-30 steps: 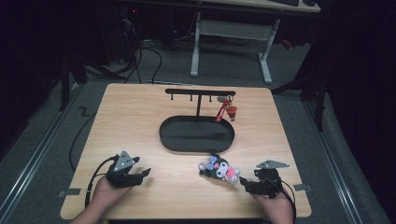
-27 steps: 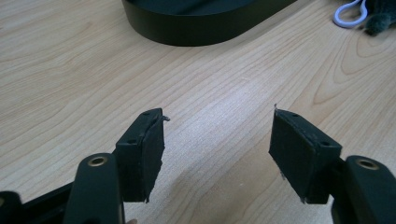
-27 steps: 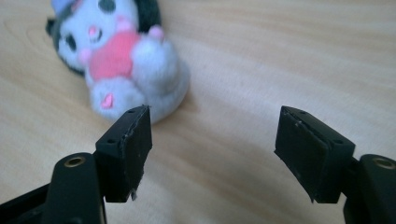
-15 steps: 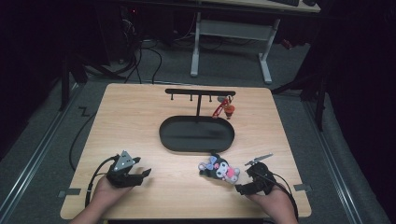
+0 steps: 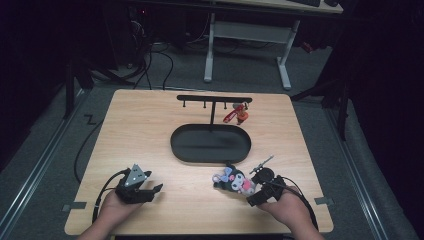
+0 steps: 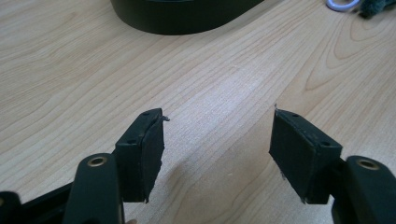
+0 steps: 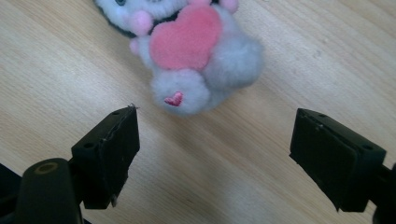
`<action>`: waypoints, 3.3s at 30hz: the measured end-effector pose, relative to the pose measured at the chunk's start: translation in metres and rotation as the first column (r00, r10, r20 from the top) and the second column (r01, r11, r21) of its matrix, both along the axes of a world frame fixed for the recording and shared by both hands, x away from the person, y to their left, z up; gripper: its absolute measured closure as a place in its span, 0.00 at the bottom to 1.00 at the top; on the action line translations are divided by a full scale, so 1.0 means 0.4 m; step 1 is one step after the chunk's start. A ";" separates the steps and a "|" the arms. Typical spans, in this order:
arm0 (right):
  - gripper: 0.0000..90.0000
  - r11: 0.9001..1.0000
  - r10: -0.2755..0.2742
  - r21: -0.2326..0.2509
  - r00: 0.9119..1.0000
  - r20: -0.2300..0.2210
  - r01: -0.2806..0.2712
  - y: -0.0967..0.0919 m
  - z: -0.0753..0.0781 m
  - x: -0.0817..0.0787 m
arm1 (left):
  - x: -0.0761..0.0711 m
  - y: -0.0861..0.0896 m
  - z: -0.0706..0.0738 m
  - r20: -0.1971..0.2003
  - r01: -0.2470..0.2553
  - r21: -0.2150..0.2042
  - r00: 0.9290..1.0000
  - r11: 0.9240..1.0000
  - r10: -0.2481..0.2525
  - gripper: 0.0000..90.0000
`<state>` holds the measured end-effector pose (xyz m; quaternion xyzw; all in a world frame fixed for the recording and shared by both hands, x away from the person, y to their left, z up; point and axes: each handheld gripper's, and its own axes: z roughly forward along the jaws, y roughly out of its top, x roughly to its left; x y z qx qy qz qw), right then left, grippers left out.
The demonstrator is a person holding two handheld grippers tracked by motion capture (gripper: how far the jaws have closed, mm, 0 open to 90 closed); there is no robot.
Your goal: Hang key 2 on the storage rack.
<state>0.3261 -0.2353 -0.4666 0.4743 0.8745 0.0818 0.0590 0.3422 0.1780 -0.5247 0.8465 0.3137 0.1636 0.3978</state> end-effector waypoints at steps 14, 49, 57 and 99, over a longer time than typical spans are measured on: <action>0.18 1.000 0.026 -0.011 1.000 0.001 -0.026 0.028 0.028 0.015 | 0.003 -0.013 -0.002 -0.005 0.026 0.007 1.000 1.000 -0.026 0.40; 0.50 0.992 0.106 -0.067 0.993 -0.054 -0.110 0.101 -0.049 0.076 | 0.004 -0.020 -0.002 -0.010 0.052 0.013 0.999 0.999 -0.052 0.40; 0.55 0.997 0.067 -0.036 0.995 -0.069 -0.069 0.103 -0.027 0.070 | 0.004 -0.022 -0.004 -0.013 0.052 0.017 0.999 0.999 -0.052 0.40; 0.55 0.995 -0.071 0.061 0.996 -0.057 0.075 0.084 0.201 0.124 | 0.011 -0.012 0.006 0.005 0.029 -0.013 1.000 0.999 -0.029 0.38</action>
